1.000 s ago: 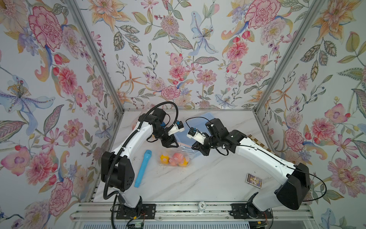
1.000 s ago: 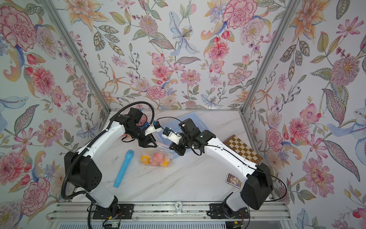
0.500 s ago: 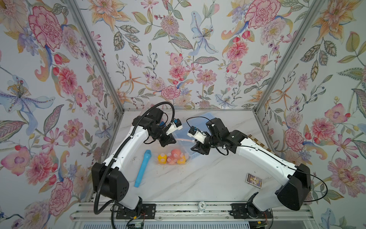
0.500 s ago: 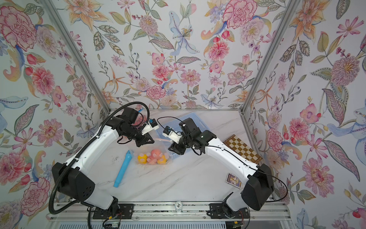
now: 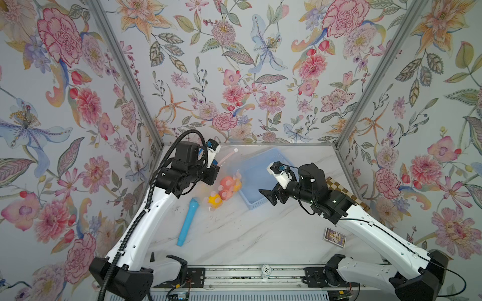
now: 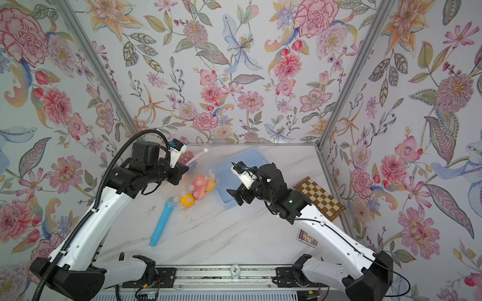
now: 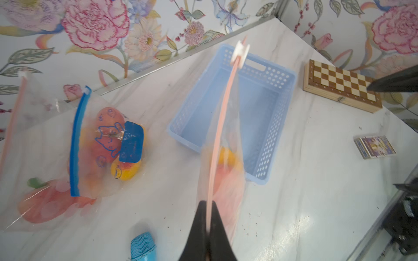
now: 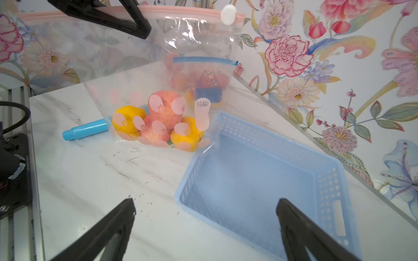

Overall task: Place the peach in a zip-top bag and seal the zipper
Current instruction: Place the zipper food storage bag at the center of the board.

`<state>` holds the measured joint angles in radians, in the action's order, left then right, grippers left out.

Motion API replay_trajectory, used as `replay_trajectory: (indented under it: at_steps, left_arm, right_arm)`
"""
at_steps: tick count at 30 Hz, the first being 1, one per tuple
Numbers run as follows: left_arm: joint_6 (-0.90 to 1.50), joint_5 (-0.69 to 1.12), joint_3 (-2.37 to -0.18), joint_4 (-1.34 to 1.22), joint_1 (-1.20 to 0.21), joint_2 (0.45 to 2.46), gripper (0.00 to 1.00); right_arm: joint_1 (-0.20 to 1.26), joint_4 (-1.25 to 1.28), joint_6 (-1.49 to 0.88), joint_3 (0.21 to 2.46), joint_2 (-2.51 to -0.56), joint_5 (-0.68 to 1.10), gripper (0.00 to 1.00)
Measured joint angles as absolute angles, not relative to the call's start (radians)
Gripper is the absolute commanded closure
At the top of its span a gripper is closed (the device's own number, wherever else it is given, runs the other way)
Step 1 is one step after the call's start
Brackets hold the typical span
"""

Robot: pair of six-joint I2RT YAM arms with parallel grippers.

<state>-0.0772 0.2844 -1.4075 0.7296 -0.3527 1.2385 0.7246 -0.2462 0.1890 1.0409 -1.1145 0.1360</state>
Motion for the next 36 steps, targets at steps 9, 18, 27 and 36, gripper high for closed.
replay_trajectory:
  at_steps: [9, 18, 27, 36]
  left_arm:
    - [0.135, 0.122, -1.300, 0.474, -0.321, 1.214, 1.00]
    - [0.231, 0.042, -1.271, 0.313, -0.301, 1.332, 1.00]
    - [0.276, 0.019, -1.259, 0.231, -0.301, 1.450, 1.00]
    - [0.294, 0.074, -1.246, 0.183, -0.300, 1.533, 0.99]
  right_arm:
    - [0.724, -0.120, 0.062, 0.951, -1.059, 0.020, 0.01]
    - [0.724, -0.100, -0.010, 0.948, -1.058, -0.036, 0.01]
    - [0.724, -0.087, -0.067, 0.926, -1.055, -0.102, 0.01]
    - [0.724, -0.087, -0.088, 0.899, -1.046, -0.159, 0.01]
